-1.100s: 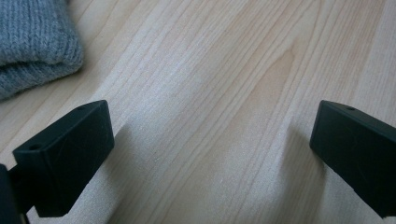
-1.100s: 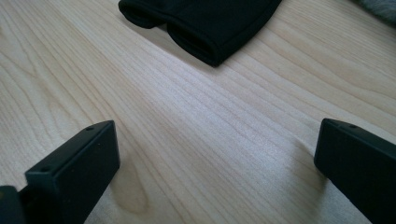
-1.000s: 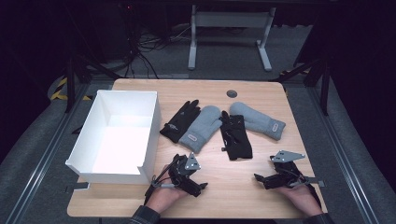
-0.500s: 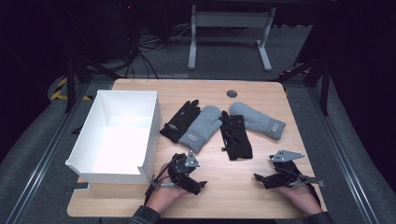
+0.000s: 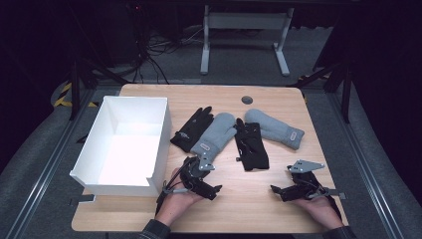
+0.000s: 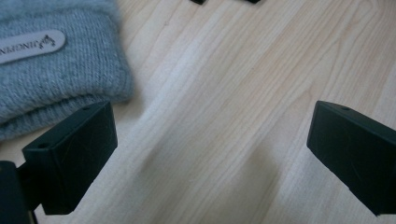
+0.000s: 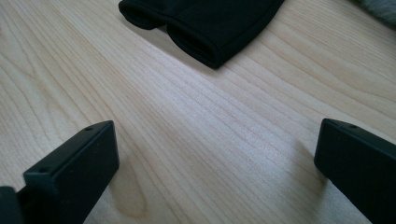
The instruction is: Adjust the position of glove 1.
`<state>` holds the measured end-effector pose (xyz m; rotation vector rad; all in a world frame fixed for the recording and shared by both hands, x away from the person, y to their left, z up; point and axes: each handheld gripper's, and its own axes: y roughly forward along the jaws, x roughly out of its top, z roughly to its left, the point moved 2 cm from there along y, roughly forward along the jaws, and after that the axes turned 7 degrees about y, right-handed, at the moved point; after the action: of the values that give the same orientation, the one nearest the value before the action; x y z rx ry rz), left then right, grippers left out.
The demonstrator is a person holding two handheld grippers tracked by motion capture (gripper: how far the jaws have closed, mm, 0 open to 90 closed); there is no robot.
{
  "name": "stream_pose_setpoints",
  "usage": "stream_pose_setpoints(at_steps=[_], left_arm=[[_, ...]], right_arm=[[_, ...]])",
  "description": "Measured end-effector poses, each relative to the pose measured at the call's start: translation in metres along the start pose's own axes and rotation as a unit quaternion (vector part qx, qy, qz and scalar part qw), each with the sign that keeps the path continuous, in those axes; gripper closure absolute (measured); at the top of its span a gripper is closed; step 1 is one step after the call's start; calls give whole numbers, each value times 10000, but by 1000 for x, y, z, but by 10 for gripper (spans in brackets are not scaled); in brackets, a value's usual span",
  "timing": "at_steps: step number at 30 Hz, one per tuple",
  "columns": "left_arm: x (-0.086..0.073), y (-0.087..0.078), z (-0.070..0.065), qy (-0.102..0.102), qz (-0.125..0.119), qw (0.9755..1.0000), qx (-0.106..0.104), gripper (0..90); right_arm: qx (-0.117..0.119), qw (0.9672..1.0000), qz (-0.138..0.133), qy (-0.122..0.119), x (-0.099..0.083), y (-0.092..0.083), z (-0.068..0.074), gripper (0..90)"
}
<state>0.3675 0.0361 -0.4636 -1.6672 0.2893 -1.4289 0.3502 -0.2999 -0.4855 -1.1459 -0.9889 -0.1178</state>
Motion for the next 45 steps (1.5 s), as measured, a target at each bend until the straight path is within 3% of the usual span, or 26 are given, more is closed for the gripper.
stream_pose_setpoints(at_steps=[11,25,40,42,45], left_arm=[[14,-3,15,-121,-138,9997,167,23],[34,-4,45,-333,-396,9976,453,30],[50,14,74,-479,-352,9963,623,93],[51,18,78,-474,-198,9968,615,96],[53,24,88,-549,-203,9957,713,106]], right_arm=[[0,10000,-4,-3,0,0,0,4],[4,10000,-5,1,0,0,0,5],[4,10000,-5,1,0,0,0,5],[4,10000,-5,0,0,0,0,5],[4,10000,-4,1,0,0,0,5]])
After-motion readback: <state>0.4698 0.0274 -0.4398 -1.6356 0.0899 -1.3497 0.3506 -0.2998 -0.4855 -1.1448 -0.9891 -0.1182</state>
